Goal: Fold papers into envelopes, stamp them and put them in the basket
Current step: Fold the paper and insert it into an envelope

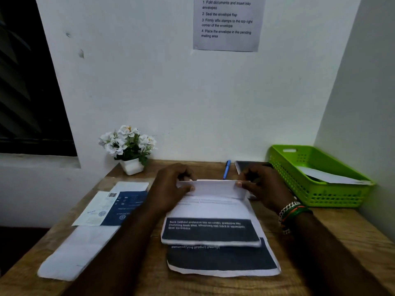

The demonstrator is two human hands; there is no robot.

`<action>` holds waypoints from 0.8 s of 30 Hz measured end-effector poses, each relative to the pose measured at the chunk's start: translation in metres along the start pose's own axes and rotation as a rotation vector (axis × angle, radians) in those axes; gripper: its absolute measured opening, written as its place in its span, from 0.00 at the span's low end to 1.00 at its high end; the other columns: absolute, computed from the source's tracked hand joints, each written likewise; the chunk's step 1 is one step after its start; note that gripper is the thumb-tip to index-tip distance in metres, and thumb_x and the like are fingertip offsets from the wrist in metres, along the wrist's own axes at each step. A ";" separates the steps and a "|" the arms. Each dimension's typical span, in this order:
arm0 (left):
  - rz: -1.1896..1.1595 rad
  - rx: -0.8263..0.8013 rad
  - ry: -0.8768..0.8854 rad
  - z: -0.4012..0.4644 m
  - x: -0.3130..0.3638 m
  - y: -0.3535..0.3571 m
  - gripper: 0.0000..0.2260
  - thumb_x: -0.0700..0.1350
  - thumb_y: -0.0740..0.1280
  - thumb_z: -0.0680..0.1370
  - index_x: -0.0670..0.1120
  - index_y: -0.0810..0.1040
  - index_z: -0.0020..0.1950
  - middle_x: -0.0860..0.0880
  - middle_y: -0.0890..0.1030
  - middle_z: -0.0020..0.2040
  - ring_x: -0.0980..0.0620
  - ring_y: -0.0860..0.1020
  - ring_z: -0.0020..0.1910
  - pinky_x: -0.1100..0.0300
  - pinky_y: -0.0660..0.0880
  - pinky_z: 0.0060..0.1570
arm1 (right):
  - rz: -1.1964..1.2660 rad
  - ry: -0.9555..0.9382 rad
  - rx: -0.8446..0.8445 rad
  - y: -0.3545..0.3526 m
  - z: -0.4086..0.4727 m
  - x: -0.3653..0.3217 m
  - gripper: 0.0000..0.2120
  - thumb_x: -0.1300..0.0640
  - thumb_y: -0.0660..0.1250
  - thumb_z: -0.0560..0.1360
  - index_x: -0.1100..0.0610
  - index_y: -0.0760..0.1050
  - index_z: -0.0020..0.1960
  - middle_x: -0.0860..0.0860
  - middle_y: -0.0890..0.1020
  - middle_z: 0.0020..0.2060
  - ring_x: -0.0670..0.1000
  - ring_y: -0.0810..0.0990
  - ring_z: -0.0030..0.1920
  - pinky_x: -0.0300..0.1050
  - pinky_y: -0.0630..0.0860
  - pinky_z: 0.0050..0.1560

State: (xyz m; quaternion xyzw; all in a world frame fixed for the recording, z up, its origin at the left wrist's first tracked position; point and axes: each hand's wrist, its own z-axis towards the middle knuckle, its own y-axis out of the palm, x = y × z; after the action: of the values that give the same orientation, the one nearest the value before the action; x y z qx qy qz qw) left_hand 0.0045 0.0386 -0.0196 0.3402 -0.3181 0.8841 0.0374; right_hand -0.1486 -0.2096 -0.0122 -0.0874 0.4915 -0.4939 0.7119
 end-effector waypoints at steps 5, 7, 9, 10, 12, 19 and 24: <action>-0.008 -0.009 0.022 0.000 -0.002 0.001 0.13 0.35 0.80 0.68 0.51 0.82 0.41 0.55 0.82 0.39 0.55 0.80 0.41 0.67 0.74 0.42 | -0.032 -0.071 -0.124 0.004 -0.005 -0.005 0.12 0.61 0.81 0.66 0.50 0.80 0.41 0.45 0.84 0.37 0.45 0.82 0.39 0.42 0.79 0.42; 0.011 -0.065 0.018 0.000 -0.004 0.003 0.13 0.36 0.80 0.68 0.52 0.82 0.40 0.55 0.83 0.39 0.56 0.81 0.40 0.66 0.75 0.42 | -0.106 -0.118 -0.158 0.003 -0.005 -0.005 0.11 0.62 0.79 0.67 0.50 0.79 0.39 0.44 0.83 0.36 0.44 0.80 0.39 0.45 0.79 0.43; 0.028 -0.096 0.029 0.000 -0.003 0.004 0.12 0.36 0.80 0.69 0.52 0.82 0.39 0.55 0.83 0.38 0.56 0.81 0.40 0.67 0.76 0.41 | -0.135 -0.134 -0.162 0.000 -0.005 -0.004 0.09 0.62 0.76 0.68 0.50 0.80 0.39 0.44 0.82 0.35 0.44 0.80 0.38 0.46 0.78 0.43; 0.037 -0.100 0.035 -0.001 -0.002 0.004 0.12 0.35 0.79 0.69 0.52 0.83 0.39 0.55 0.83 0.38 0.56 0.81 0.40 0.68 0.76 0.41 | -0.145 -0.138 -0.158 -0.001 -0.005 -0.005 0.08 0.62 0.75 0.68 0.51 0.80 0.39 0.44 0.81 0.34 0.45 0.79 0.37 0.46 0.78 0.42; 0.050 -0.125 0.038 -0.003 0.001 0.004 0.11 0.35 0.77 0.69 0.52 0.83 0.39 0.54 0.84 0.38 0.57 0.81 0.40 0.67 0.77 0.42 | -0.173 -0.124 -0.170 -0.003 -0.006 -0.008 0.07 0.61 0.75 0.67 0.50 0.80 0.39 0.42 0.79 0.32 0.46 0.78 0.35 0.45 0.77 0.40; 0.183 -0.261 -0.154 -0.013 -0.002 0.009 0.12 0.58 0.79 0.66 0.55 0.83 0.44 0.60 0.83 0.44 0.64 0.79 0.47 0.61 0.78 0.50 | -0.258 0.032 -0.428 -0.003 -0.011 -0.009 0.07 0.55 0.77 0.66 0.45 0.82 0.41 0.39 0.79 0.38 0.38 0.77 0.35 0.30 0.68 0.37; 0.284 -0.158 -0.087 -0.009 0.002 0.021 0.11 0.57 0.75 0.75 0.57 0.82 0.55 0.60 0.79 0.55 0.60 0.75 0.56 0.55 0.75 0.60 | -0.246 -0.048 -0.236 0.011 -0.012 -0.021 0.06 0.48 0.75 0.71 0.46 0.83 0.47 0.38 0.82 0.41 0.36 0.77 0.39 0.33 0.70 0.42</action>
State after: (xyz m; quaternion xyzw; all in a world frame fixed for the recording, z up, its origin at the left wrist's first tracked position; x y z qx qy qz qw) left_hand -0.0078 0.0272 -0.0346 0.3255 -0.4329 0.8372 -0.0753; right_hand -0.1521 -0.1833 -0.0120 -0.2416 0.5148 -0.5138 0.6423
